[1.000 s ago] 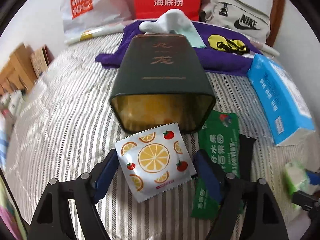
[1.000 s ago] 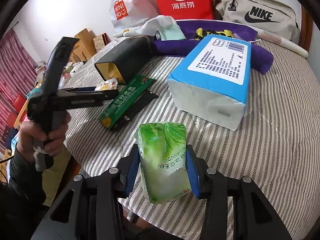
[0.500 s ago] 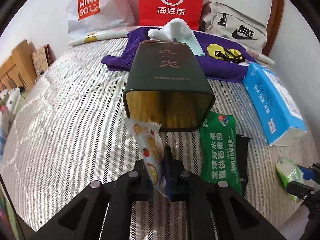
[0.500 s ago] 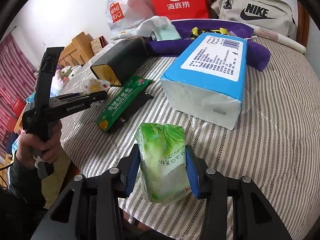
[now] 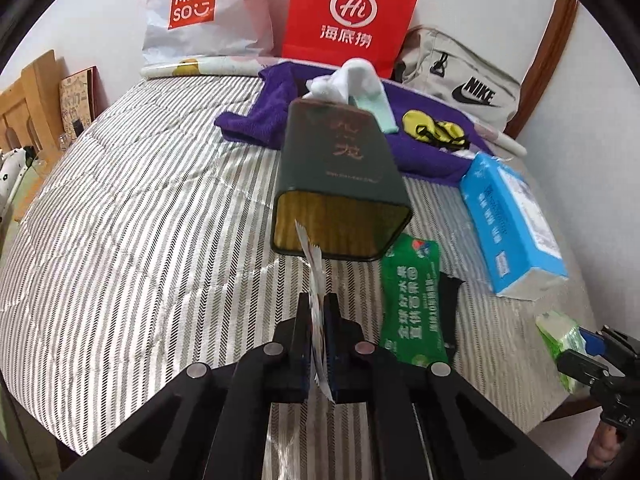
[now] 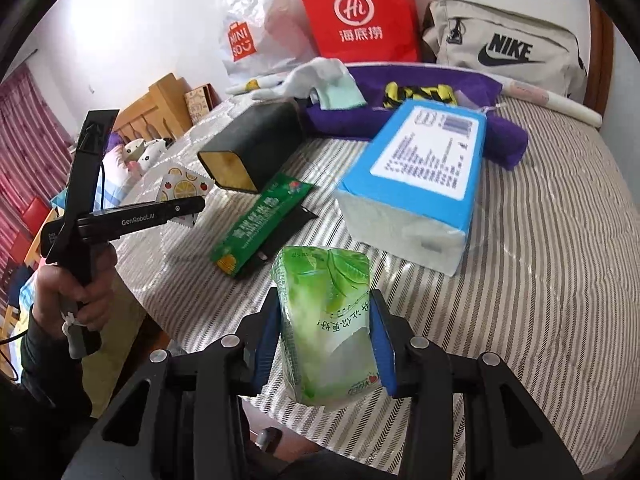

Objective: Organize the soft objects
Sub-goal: 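Carry the snack packet and green tissue pack over the purple towel with both grippers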

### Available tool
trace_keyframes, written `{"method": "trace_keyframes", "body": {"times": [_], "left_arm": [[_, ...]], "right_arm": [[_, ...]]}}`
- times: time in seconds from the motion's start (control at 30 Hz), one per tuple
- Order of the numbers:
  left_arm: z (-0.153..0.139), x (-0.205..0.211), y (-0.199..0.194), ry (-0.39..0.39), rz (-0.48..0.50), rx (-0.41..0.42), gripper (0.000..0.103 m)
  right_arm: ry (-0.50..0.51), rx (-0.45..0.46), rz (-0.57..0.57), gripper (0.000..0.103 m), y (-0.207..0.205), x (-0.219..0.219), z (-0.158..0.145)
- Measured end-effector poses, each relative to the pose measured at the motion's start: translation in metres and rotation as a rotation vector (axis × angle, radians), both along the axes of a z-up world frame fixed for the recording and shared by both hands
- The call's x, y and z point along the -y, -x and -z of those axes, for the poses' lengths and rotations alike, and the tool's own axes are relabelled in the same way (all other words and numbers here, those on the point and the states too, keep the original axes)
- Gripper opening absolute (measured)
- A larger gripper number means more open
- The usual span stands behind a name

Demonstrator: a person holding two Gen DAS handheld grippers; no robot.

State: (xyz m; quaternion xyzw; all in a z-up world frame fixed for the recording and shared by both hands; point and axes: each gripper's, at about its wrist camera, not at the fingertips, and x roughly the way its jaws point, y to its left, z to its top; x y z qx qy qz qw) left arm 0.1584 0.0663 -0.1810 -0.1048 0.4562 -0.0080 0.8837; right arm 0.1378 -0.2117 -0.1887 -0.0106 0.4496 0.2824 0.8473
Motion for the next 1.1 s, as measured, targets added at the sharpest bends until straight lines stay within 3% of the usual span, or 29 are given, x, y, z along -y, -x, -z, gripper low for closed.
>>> {"method": "trace_keyframes", "body": {"times": [0.6,1.1], "left_arm": [[-0.065,-0.001,-0.007,0.025,0.031,0.100,0.006],[-0.077,0.001,-0.078,0.079,0.072,0.093,0.006]], "right_arm": [[-0.070,0.106,0.002,0.042,-0.029,-0.002,-0.056],[-0.050,0.167,0.035,0.042,-0.094,-0.008,-0.083]]}}
